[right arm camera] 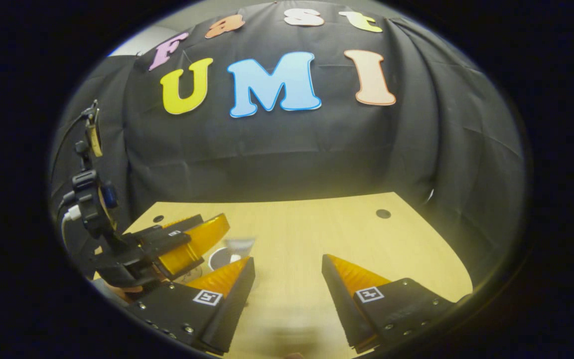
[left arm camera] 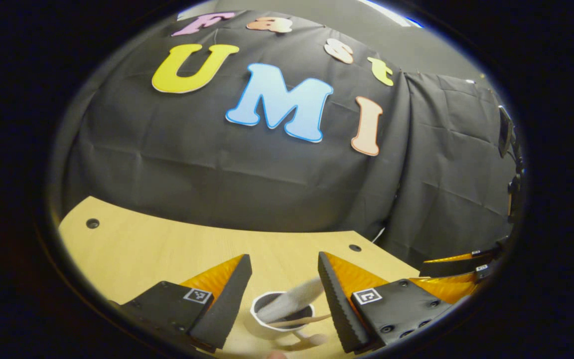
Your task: Put the toothbrush and toothpaste on the desktop into the cup, then pick up the cup and place it on the coaster on the desktop.
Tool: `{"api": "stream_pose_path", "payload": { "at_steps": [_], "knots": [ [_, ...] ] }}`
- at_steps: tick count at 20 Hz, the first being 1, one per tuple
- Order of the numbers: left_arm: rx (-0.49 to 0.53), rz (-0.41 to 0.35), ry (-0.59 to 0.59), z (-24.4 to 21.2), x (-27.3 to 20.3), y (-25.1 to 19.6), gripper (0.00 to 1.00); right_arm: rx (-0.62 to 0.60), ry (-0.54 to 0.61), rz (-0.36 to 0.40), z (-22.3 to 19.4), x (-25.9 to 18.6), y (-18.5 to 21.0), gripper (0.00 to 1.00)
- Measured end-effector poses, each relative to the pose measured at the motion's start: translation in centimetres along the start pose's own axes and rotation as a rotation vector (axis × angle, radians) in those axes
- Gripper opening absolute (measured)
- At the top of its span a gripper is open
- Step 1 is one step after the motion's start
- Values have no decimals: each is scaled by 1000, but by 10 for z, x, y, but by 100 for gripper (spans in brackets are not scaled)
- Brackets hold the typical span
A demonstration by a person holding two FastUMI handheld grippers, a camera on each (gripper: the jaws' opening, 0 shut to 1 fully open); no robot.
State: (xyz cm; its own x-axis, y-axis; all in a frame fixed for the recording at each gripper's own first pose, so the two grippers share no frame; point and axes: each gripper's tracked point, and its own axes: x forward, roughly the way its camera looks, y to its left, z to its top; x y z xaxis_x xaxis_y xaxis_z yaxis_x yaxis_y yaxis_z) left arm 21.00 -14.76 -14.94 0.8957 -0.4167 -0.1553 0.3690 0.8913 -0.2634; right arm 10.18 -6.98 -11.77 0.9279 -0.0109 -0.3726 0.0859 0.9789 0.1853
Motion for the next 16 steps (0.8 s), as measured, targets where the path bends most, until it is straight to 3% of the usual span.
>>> {"api": "stream_pose_path", "payload": {
  "at_steps": [1, 2, 3, 6, 12, 13, 16],
  "knots": [
    [3, 7, -12, 6, -5, 2, 87, 0, 1, 6, 0, 0, 3, 82],
    [7, 17, -22, 13, -10, 5, 87, 1, 2, 14, 1, 0, 8, 82],
    [11, 21, -30, 19, -16, 7, 94, 2, 2, 23, 1, 0, 13, 82],
    [23, 58, -56, 38, -35, 17, 96, -8, 10, 55, 3, 1, 30, 82],
    [42, 147, -85, 61, -73, 44, 96, -37, 59, 99, -8, 10, 61, 82],
    [49, 162, -89, 65, -79, 48, 99, -40, 74, 102, -11, 12, 64, 82],
    [55, 197, -98, 74, -93, 59, 96, -52, 133, 103, -25, 21, 73, 82]
  ]
}}
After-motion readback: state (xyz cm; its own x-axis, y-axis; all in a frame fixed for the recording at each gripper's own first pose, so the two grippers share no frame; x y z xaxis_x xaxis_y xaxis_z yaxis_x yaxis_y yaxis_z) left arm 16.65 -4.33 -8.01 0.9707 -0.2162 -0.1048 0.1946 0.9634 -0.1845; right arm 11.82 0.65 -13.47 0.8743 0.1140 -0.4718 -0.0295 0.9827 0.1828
